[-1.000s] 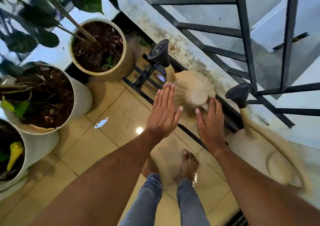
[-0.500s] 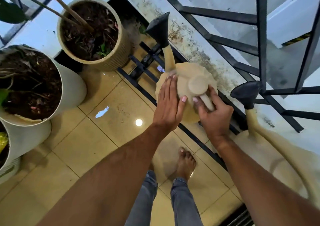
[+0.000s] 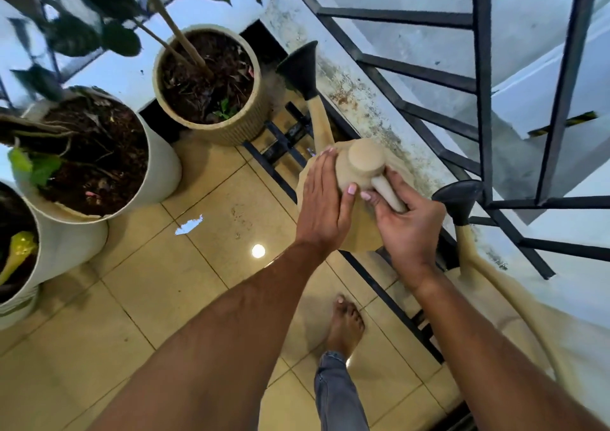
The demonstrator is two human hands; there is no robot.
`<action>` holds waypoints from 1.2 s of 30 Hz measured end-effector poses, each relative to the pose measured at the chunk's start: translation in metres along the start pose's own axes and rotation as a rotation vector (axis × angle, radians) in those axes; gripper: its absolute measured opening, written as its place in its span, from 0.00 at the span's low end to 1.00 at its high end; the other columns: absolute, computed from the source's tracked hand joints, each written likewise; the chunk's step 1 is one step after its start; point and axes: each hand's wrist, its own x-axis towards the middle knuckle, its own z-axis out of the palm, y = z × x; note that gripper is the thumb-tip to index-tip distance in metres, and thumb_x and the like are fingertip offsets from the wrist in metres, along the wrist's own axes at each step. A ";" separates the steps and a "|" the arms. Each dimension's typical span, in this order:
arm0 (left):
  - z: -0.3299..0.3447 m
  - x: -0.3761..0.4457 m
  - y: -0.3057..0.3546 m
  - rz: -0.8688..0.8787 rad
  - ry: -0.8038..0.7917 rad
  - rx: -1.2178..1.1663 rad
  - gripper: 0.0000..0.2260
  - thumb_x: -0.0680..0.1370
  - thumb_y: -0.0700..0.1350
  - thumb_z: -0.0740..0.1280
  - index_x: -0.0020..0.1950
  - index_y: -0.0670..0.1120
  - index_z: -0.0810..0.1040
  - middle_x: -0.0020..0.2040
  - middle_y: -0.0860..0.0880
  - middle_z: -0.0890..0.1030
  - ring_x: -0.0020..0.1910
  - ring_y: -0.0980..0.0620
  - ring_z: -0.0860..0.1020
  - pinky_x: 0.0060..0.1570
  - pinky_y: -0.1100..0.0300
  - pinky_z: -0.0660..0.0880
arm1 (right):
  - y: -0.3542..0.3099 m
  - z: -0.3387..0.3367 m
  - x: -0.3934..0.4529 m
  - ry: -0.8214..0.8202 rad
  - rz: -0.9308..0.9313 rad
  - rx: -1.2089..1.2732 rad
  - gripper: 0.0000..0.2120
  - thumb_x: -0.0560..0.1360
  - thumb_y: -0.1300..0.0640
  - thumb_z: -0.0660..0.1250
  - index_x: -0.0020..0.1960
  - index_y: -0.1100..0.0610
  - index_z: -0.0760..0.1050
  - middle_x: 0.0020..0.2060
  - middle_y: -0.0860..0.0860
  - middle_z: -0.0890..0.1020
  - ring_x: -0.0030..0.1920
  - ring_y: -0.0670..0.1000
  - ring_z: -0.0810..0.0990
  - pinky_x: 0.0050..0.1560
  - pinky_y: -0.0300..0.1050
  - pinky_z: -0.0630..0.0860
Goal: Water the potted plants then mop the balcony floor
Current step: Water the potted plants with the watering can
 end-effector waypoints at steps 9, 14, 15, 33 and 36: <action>-0.067 -0.008 0.025 -0.003 0.101 -0.097 0.26 0.84 0.59 0.54 0.79 0.49 0.57 0.76 0.53 0.64 0.75 0.61 0.61 0.77 0.56 0.60 | -0.087 -0.007 -0.008 -0.026 -0.079 -0.041 0.27 0.74 0.46 0.78 0.69 0.53 0.77 0.60 0.42 0.83 0.62 0.39 0.82 0.63 0.44 0.80; -0.101 -0.008 0.041 -0.074 0.123 -0.164 0.24 0.84 0.63 0.53 0.78 0.56 0.58 0.71 0.62 0.66 0.70 0.68 0.63 0.70 0.61 0.64 | -0.138 -0.007 -0.005 -0.057 -0.115 -0.100 0.26 0.73 0.46 0.78 0.68 0.54 0.79 0.59 0.41 0.83 0.62 0.41 0.82 0.64 0.44 0.81; -0.106 -0.007 0.044 -0.081 0.133 -0.176 0.24 0.84 0.64 0.53 0.77 0.57 0.58 0.70 0.67 0.64 0.70 0.70 0.63 0.69 0.63 0.63 | -0.146 -0.007 -0.003 -0.061 -0.110 -0.121 0.26 0.73 0.47 0.78 0.67 0.56 0.80 0.60 0.46 0.84 0.62 0.43 0.83 0.63 0.47 0.81; -0.154 0.038 0.032 -0.333 0.264 -0.521 0.29 0.82 0.70 0.49 0.79 0.57 0.61 0.75 0.58 0.70 0.74 0.60 0.67 0.74 0.48 0.67 | -0.257 0.057 0.051 -0.165 -0.257 -0.545 0.19 0.75 0.45 0.75 0.63 0.50 0.84 0.52 0.49 0.88 0.51 0.53 0.87 0.49 0.51 0.84; -0.159 0.047 0.027 -0.407 0.272 -0.570 0.31 0.80 0.72 0.47 0.78 0.60 0.63 0.74 0.59 0.71 0.73 0.60 0.68 0.73 0.50 0.68 | -0.270 0.073 0.063 -0.237 -0.320 -0.639 0.16 0.76 0.45 0.74 0.62 0.47 0.84 0.48 0.49 0.88 0.47 0.54 0.86 0.45 0.49 0.82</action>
